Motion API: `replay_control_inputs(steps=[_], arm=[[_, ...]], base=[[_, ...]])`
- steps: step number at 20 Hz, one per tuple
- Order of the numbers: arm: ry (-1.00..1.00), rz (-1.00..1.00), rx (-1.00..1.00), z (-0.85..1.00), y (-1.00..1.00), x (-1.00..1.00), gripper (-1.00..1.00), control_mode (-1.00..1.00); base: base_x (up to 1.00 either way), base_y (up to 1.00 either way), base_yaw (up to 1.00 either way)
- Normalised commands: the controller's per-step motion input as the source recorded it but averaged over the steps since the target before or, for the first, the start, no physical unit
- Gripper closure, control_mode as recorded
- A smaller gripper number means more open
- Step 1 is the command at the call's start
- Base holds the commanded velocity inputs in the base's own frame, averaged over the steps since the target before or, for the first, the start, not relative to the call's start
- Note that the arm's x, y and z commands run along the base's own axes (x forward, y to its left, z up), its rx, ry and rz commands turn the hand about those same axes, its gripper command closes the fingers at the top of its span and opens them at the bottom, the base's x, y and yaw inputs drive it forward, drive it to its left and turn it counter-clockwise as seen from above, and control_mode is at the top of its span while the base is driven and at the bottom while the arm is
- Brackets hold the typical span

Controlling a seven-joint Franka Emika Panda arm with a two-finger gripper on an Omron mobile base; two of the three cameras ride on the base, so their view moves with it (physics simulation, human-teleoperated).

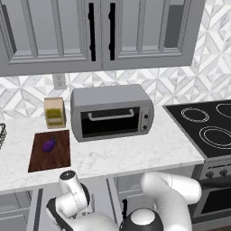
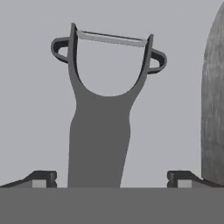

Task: Place the appropriate cutting tool for cutting the eggplant skin on the cutting board.

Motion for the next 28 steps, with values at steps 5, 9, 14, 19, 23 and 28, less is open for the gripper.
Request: replay_control_inputs(steps=[5, 9, 14, 19, 23, 28], arm=[[0.00, 0.00, 0.00, -0.23, 0.03, 0.00, -1.00, -1.00], [0.00, 0.00, 0.00, -0.14, 0.16, 0.00, -1.00, -1.00], [0.00, 0.00, 0.00, -0.01, 0.21, 0.02, -1.00, -1.00], [0.00, 0.00, 0.00, -0.27, 0.12, 0.00, -1.00, -1.00], [0.00, 0.00, 0.00, -0.42, 0.03, 0.00, 1.00, -1.00], [0.03, 0.00, 0.00, -0.66, 0.00, -0.47, 1.00, -1.00]], base=[[0.00, 0.00, 0.00], [0.00, 0.00, 0.00], [0.00, 0.00, 0.00], [0.00, 0.00, 0.00], [0.00, 0.00, 0.00], [0.00, 0.00, 0.00]])
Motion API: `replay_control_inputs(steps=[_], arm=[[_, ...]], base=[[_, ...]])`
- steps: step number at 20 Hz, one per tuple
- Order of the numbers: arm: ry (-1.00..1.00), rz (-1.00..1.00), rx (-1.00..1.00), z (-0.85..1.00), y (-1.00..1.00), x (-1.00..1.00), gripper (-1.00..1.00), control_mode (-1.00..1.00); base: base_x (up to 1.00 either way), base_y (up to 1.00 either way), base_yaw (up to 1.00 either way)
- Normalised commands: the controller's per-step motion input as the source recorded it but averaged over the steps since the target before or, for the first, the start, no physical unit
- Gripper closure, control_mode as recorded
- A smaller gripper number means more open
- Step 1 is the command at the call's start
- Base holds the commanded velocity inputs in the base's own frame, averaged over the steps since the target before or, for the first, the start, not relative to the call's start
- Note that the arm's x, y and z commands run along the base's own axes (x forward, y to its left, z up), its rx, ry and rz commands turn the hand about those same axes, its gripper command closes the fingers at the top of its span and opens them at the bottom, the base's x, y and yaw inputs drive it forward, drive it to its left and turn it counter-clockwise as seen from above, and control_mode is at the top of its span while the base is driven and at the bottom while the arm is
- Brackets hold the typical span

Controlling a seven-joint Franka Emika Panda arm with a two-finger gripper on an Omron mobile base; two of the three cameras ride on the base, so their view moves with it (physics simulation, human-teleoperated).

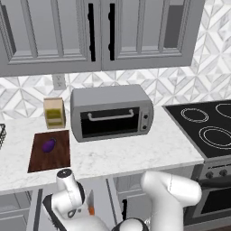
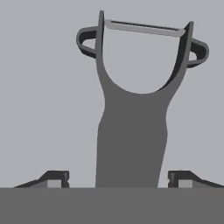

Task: Place the appropriate cutting tool for cutting the eggplant skin on the cutting board.

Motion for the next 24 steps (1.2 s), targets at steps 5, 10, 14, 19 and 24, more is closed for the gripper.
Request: replay_control_inputs(steps=[5, 10, 14, 19, 24], arm=[[0.03, 0.00, 0.00, -0.56, 0.00, -0.64, 1.00, -1.00], [0.01, -0.02, 0.00, -0.08, 0.00, -0.16, 1.00, -1.00], [0.00, -0.02, 0.00, -0.01, 0.00, -0.03, 1.00, -1.00], [0.00, 0.00, 0.02, 0.72, 0.00, -0.56, 1.00, -1.00], [0.00, 0.00, 0.00, 0.97, 0.04, -0.72, 1.00, -1.00]], base=[[0.00, 0.00, 0.00], [0.00, 0.00, 0.00], [0.00, 0.00, 0.00], [0.00, 0.00, 0.00], [0.00, 0.00, 0.00]])
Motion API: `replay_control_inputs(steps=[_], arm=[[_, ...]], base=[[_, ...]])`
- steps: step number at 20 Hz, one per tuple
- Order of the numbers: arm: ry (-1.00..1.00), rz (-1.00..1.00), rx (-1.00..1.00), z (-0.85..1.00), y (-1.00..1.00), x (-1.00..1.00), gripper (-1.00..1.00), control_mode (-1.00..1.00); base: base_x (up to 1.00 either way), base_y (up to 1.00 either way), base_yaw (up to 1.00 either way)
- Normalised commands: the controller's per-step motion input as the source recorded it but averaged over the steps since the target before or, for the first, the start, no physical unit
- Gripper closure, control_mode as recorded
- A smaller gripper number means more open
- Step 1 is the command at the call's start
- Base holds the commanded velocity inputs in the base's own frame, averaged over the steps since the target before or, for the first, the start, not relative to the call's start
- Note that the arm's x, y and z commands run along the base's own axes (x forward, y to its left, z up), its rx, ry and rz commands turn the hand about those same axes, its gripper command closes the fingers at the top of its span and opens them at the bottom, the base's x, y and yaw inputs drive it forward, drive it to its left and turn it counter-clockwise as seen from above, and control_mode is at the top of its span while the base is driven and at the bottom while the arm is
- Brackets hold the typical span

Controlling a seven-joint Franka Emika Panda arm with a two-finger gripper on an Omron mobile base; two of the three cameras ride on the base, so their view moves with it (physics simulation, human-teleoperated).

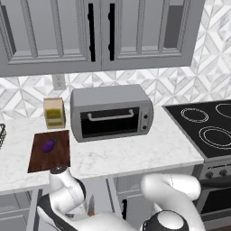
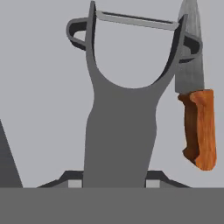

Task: Place the appropriate cutting tool for cutting the eggplant skin on the cutting board.

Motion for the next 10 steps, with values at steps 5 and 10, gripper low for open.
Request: replay_control_inputs(steps=[5, 10], arm=[[0.01, -0.01, 0.00, 0.99, 0.00, -0.46, 1.00, -1.00], [0.00, -0.04, 0.00, 0.78, 0.00, -0.09, 1.00, -1.00]], base=[[0.00, 0.00, 0.00], [0.00, 0.00, 0.00]])
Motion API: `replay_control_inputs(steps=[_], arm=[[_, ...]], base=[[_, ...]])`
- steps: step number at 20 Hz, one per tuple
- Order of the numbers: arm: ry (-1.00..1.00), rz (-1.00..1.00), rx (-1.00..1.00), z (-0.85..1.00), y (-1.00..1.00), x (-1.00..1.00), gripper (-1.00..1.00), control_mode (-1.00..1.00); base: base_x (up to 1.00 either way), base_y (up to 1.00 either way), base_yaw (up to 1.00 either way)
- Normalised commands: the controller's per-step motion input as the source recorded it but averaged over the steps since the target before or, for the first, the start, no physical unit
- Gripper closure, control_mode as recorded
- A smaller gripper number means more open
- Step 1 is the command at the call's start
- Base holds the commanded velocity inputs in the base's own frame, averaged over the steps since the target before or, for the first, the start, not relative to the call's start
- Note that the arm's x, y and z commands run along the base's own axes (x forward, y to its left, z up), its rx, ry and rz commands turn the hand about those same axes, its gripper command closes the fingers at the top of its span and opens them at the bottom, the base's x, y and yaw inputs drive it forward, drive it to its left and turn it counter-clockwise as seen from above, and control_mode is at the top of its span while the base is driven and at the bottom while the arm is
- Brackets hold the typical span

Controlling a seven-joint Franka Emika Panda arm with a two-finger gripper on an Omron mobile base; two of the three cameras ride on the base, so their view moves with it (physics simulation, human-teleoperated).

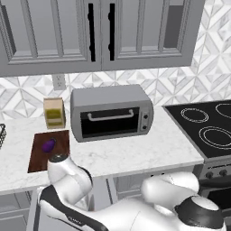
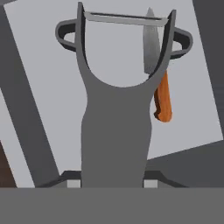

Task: Place the appropriate cutting tool for cutting the eggplant skin on the cutting board.

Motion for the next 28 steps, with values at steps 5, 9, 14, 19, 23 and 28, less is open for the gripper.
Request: replay_control_inputs(steps=[5, 9, 14, 19, 23, 28], arm=[[0.00, -0.07, 0.00, 0.79, 0.00, 0.08, 1.00, -1.00], [0.00, -0.06, 0.00, 0.67, 0.00, 0.49, 1.00, -1.00], [-0.02, 0.00, -0.04, 0.15, -0.01, 0.93, 1.00, -1.00], [0.00, 0.00, -0.01, 0.00, 0.01, 0.99, 1.00, -1.00], [0.00, 0.01, -0.01, -0.01, 0.13, 0.72, 1.00, -1.00], [0.00, 0.00, -0.03, -0.11, 0.22, 0.56, 1.00, -1.00]], base=[[0.00, 0.00, 0.00], [0.00, 0.00, 0.00], [0.00, 0.00, 0.00], [0.00, 0.00, 0.00], [0.00, 0.00, 0.00], [0.00, 0.00, 0.00]])
